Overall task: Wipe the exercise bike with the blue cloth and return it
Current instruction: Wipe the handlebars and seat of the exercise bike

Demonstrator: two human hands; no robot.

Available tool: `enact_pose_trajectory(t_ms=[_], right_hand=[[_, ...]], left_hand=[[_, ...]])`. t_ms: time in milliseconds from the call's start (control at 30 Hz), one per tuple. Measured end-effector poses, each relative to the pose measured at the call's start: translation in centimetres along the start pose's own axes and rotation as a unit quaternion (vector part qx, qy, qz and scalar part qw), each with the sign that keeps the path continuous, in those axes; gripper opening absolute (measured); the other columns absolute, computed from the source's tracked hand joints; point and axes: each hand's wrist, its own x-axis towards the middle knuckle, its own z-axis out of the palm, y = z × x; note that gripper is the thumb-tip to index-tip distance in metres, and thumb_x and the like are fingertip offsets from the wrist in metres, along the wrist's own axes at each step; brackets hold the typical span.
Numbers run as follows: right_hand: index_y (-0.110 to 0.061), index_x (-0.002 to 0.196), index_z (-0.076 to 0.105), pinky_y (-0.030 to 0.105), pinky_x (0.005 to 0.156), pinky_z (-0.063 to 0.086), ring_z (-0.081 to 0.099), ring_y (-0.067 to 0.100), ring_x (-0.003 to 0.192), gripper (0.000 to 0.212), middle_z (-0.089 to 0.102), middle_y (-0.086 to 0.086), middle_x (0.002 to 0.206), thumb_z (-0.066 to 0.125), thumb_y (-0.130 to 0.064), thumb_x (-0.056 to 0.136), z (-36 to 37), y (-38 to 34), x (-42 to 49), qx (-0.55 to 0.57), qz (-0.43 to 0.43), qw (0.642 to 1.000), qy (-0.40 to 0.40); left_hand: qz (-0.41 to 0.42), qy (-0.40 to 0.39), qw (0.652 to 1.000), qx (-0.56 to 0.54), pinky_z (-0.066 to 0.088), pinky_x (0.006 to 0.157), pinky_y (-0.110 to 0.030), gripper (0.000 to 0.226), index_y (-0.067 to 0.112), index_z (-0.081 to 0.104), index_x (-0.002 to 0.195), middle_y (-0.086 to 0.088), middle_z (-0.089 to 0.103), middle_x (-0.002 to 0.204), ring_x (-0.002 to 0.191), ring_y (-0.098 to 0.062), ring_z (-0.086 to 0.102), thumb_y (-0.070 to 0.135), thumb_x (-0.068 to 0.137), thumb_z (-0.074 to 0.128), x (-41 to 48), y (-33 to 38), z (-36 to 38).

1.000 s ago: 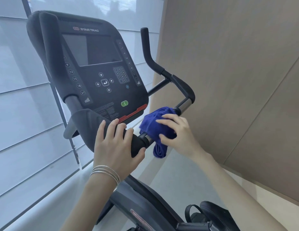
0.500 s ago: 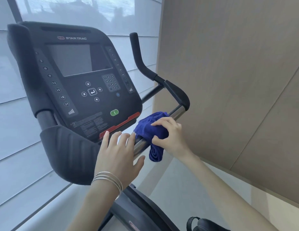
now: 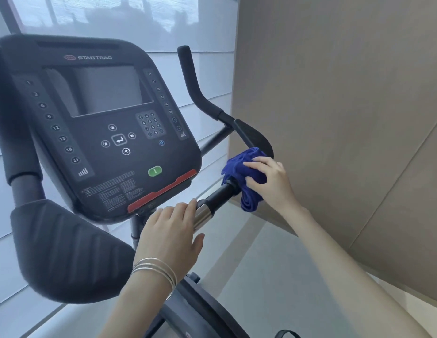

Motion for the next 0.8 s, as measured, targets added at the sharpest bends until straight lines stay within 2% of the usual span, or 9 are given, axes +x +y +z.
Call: enact_pose_trajectory(t_ms=[133, 267, 333, 400, 467, 600, 700, 800], right_hand=[[-0.027, 0.118, 0.063, 0.026, 0.100, 0.028, 0.039, 0.019, 0.116, 0.038, 0.055, -0.003, 0.129, 0.069, -0.031, 0.081, 0.3, 0.7, -0.3, -0.010, -0.068, 0.997, -0.031], [-0.023, 0.117, 0.065, 0.022, 0.100, 0.026, 0.038, 0.023, 0.120, 0.032, 0.055, -0.004, 0.128, 0.064, -0.028, 0.085, -0.4, 2.0, 2.2, -0.026, -0.033, 0.998, -0.037], [-0.022, 0.115, 0.065, 0.023, 0.099, 0.026, 0.038, 0.026, 0.119, 0.029, 0.056, -0.004, 0.126, 0.062, -0.026, 0.086, -0.2, 1.9, 3.2, -0.026, -0.013, 0.999, -0.035], [-0.023, 0.114, 0.066, 0.023, 0.099, 0.026, 0.039, 0.027, 0.118, 0.028, 0.057, -0.004, 0.125, 0.062, -0.026, 0.086, 0.5, 1.2, 2.5, -0.030, -0.020, 0.999, -0.022], [-0.026, 0.114, 0.065, 0.027, 0.101, 0.028, 0.039, 0.025, 0.116, 0.031, 0.057, -0.005, 0.125, 0.064, -0.026, 0.083, 1.2, 0.5, 0.6, -0.008, -0.057, 0.998, -0.009], [-0.025, 0.114, 0.066, 0.026, 0.101, 0.028, 0.039, 0.022, 0.114, 0.035, 0.057, -0.006, 0.126, 0.068, -0.021, 0.079, 0.8, 0.7, -0.6, 0.025, -0.110, 0.993, -0.032], [-0.018, 0.113, 0.067, 0.021, 0.100, 0.027, 0.043, 0.025, 0.118, 0.031, 0.059, -0.001, 0.125, 0.065, -0.015, 0.083, -0.1, 2.1, 1.9, 0.013, -0.056, 0.998, -0.027], [-0.014, 0.109, 0.070, 0.020, 0.098, 0.029, 0.047, 0.025, 0.115, 0.030, 0.061, 0.002, 0.122, 0.066, -0.010, 0.079, -0.2, 2.0, 2.7, 0.027, -0.005, 0.999, 0.020]], left_hand=[[0.002, 0.010, 1.000, -0.022, 0.044, 0.089, -0.026, 0.060, 0.026, 0.013, 0.144, 0.010, 0.044, 0.134, 0.112, -0.013, 0.051, 0.050, 0.093, 0.032, 0.8, 0.6, 0.5], [-0.002, 0.026, 0.999, -0.027, 0.047, 0.073, -0.022, 0.058, 0.027, 0.015, 0.144, 0.011, 0.049, 0.127, 0.100, -0.011, 0.057, 0.047, 0.093, 0.032, 0.6, 0.8, 0.5], [-0.018, 0.029, 0.999, -0.022, 0.048, 0.064, -0.024, 0.057, 0.022, 0.028, 0.142, 0.008, 0.056, 0.119, 0.090, -0.014, 0.062, 0.043, 0.091, 0.042, 0.5, 1.0, 0.1], [-0.024, 0.023, 0.999, -0.015, 0.046, 0.046, -0.027, 0.054, 0.013, 0.054, 0.127, 0.001, 0.067, 0.095, 0.067, -0.018, 0.065, 0.035, 0.078, 0.065, 0.4, 1.1, -0.2], [-0.016, 0.039, 0.999, 0.006, 0.041, 0.036, -0.027, 0.051, 0.009, 0.065, 0.111, -0.002, 0.068, 0.076, 0.050, -0.021, 0.060, 0.028, 0.065, 0.077, 0.5, 1.1, 0.1], [-0.015, 0.060, 0.998, 0.028, 0.039, 0.036, -0.027, 0.050, 0.007, 0.066, 0.108, -0.004, 0.067, 0.073, 0.046, -0.022, 0.058, 0.026, 0.064, 0.077, 0.4, 1.2, 0.3], [-0.019, 0.070, 0.996, 0.042, 0.041, 0.038, -0.028, 0.049, 0.007, 0.066, 0.110, -0.004, 0.068, 0.075, 0.049, -0.024, 0.059, 0.027, 0.066, 0.076, 0.1, 1.1, 0.3], [-0.021, 0.072, 0.996, 0.046, 0.043, 0.041, -0.029, 0.049, 0.010, 0.066, 0.112, -0.004, 0.069, 0.080, 0.053, -0.024, 0.060, 0.029, 0.068, 0.075, 0.0, 1.1, 0.3]])
